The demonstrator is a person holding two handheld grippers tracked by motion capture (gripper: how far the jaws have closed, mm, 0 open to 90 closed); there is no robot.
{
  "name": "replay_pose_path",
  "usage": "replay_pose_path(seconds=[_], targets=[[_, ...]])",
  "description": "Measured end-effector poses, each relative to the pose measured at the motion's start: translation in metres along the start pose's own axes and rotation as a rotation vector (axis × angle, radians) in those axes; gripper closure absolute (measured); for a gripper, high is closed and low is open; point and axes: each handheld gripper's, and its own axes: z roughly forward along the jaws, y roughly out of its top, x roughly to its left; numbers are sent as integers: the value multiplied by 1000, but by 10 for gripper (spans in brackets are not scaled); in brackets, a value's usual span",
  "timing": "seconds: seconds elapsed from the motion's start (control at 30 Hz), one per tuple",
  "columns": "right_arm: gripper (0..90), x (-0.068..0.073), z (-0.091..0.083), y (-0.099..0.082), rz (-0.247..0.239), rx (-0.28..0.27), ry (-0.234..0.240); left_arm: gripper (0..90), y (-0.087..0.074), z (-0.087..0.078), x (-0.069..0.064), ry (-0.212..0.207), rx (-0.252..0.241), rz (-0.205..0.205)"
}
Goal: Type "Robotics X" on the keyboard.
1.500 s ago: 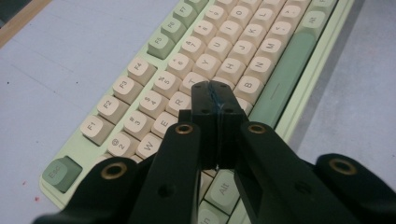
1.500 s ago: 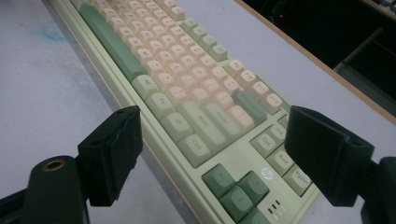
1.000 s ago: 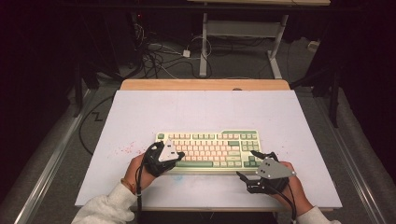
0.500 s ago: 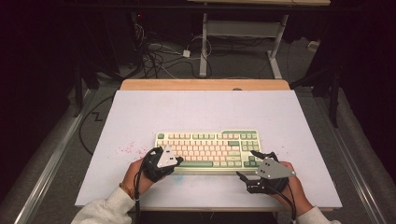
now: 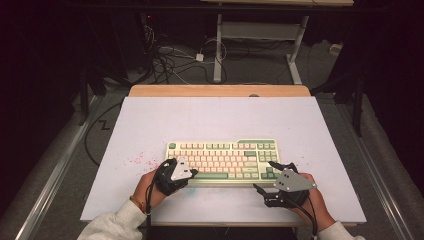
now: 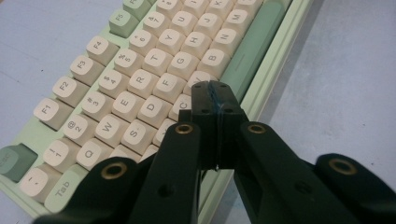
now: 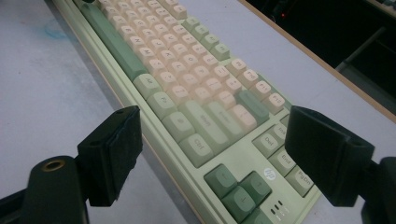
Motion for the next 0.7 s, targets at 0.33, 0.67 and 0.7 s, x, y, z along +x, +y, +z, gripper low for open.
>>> replay_pose_path(seconds=[0.33,0.67,0.7], targets=[[199,0,0,0,0,4,-2,872,-1,6,-1,-1,23,10],[199,-1,0,-1,2,4,0,870,0,-3,0,13,-18,14],[199,-1,0,-1,3,4,0,870,1,-4,1,15,-24,11]])
